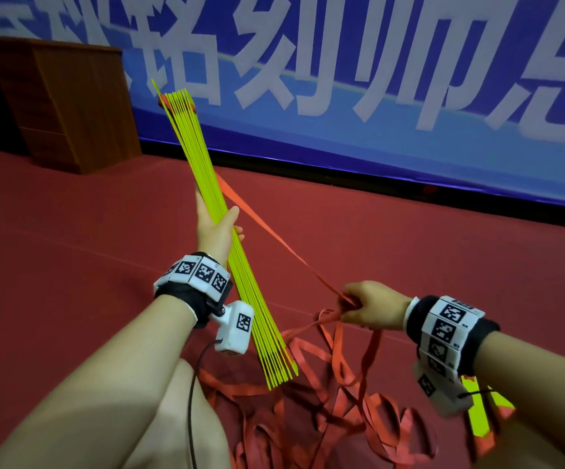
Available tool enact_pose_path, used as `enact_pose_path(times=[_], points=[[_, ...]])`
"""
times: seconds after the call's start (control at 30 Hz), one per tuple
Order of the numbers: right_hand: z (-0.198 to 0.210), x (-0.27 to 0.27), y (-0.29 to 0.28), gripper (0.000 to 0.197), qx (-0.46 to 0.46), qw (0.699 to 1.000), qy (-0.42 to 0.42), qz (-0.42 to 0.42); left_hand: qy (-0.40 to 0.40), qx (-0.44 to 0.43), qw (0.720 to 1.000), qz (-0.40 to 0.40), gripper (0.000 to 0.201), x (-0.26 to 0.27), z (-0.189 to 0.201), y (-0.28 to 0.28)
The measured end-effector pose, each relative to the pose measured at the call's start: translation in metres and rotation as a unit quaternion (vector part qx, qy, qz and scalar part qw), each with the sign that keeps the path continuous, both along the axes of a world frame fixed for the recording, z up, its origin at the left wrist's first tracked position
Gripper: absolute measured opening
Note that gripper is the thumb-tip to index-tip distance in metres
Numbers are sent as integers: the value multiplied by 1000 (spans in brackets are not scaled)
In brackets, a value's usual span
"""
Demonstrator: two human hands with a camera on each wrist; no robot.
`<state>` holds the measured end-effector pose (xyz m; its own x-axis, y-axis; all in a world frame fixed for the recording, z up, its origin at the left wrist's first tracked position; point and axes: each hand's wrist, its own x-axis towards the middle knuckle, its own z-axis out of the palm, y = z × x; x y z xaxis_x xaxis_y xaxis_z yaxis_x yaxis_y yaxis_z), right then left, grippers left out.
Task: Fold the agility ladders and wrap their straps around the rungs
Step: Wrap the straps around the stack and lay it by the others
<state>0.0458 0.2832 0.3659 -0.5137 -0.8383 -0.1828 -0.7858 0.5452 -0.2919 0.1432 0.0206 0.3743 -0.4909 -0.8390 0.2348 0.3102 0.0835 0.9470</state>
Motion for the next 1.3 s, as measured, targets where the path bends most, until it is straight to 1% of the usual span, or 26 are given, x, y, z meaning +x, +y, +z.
enact_pose_path(times=[0.07, 0.17, 0.23, 0.27, 0.37, 0.4, 0.47, 0.53, 0.6, 0.67, 0.7, 0.8, 0.87, 1.0, 1.07, 1.13, 1.17, 1.2, 1.23, 1.3], points=[[-4, 1, 1, 22, -6, 999, -32, -8, 1, 1, 1000, 1, 77, 0, -1, -1], [-8, 9, -1, 22, -8, 994, -111, -17, -2, -2, 1000, 2, 76, 0, -2, -1], [-11, 11, -4, 37, 6, 991, -135, -16, -4, -9, 1000, -1, 76, 0, -3, -1], [-11, 11, -6, 41, 5, 989, -148, -20, -4, -16, 1000, -2, 76, 1, -3, -1], [-12, 13, -7, 32, -27, 982, -179, -54, -9, -30, 1000, -1, 75, 2, -2, -1], [-11, 14, -6, 34, -40, 979, -188, -67, -9, -33, 999, 1, 74, 2, -3, -1], [-9, 18, -7, 46, -64, 971, -207, -96, -3, -33, 999, 5, 72, 2, -2, -1], [-6, 21, -8, 50, -85, 968, -214, -104, 6, -8, 1000, 10, 62, 0, 1, -1], [-1, 26, -8, 49, -97, 966, -214, -108, 15, 43, 999, 18, 50, -1, 5, -3], [0, 28, -7, 47, -113, 963, -217, -111, 31, 89, 996, 12, 46, -2, 5, -7], [-1, 29, -7, 45, -122, 962, -217, -112, 32, 91, 995, 5, 46, 0, 5, -7], [-6, 30, -9, 32, -157, 952, -237, -112, 42, 67, 996, -40, 49, 4, 6, -3], [-7, 32, -11, 25, -186, 943, -253, -109, 45, 61, 996, -55, 54, 6, 6, -2], [-1, 49, -19, 32, -244, 918, -302, -82, 50, 60, 994, -75, 73, 5, 4, 6], [2, 58, -22, 34, -258, 918, -296, -56, 51, 68, 994, -74, 89, 4, 3, 9], [5, 66, -23, 44, -272, 930, -248, -13, 49, 73, 994, -70, 106, 0, -1, 9], [6, 69, -22, 46, -275, 937, -214, 11, 40, 75, 994, -67, 111, -1, -2, 9], [8, 72, -22, 45, -279, 943, -179, 31, 44, 77, 994, -65, 111, 1, 3, 14], [9, 74, -21, 40, -286, 945, -151, 42, 55, 90, 992, -66, 109, 2, 5, 15], [12, 76, -20, 31, -321, 936, -139, 36, 82, 122, 987, -67, 103, 2, 10, 19]])
